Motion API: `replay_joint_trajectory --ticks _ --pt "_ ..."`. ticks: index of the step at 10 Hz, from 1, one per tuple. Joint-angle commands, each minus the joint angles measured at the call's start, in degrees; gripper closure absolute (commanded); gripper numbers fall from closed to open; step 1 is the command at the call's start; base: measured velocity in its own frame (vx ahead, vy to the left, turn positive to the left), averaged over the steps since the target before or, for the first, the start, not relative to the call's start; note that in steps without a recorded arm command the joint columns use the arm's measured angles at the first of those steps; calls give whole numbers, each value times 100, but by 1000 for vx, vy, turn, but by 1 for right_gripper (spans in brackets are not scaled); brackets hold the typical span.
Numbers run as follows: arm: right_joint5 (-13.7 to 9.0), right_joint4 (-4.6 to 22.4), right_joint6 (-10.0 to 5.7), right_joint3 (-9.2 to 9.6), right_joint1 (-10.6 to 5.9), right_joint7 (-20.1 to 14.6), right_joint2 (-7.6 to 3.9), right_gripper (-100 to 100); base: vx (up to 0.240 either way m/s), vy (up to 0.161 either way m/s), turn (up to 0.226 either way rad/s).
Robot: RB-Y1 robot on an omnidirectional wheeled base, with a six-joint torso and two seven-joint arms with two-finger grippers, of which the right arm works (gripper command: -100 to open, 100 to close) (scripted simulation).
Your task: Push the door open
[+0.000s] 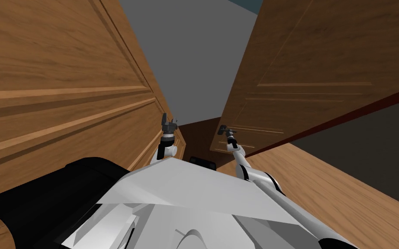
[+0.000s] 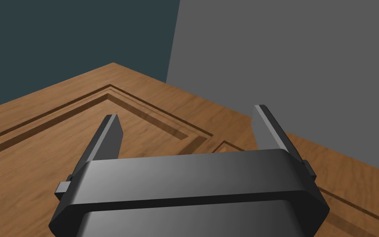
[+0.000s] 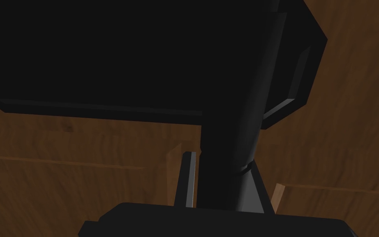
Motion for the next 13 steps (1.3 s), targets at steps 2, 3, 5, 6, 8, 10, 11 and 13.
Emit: replay_joint_trajectory --ticks 2,3,5,6,8,10,11,13 --pt "-24 -29 16 -88 -13 107 21 100 95 26 -65" --pt "-32 -38 22 -123 -16 156 38 100 202 5 -92" --pt "-56 -66 41 -229 -26 302 92 100 217 -11 -88" --pt "-67 -79 49 -277 -31 369 117 100 207 38 -94" --pt "-99 -117 74 -416 -44 562 196 100 243 54 -167" --pt "-127 -150 95 -539 -56 732 271 100 213 13 -143" --pt "-141 -167 106 -602 -62 820 313 100 167 21 -119" --pt "-156 -184 118 -667 -69 910 357 100 143 22 -80"
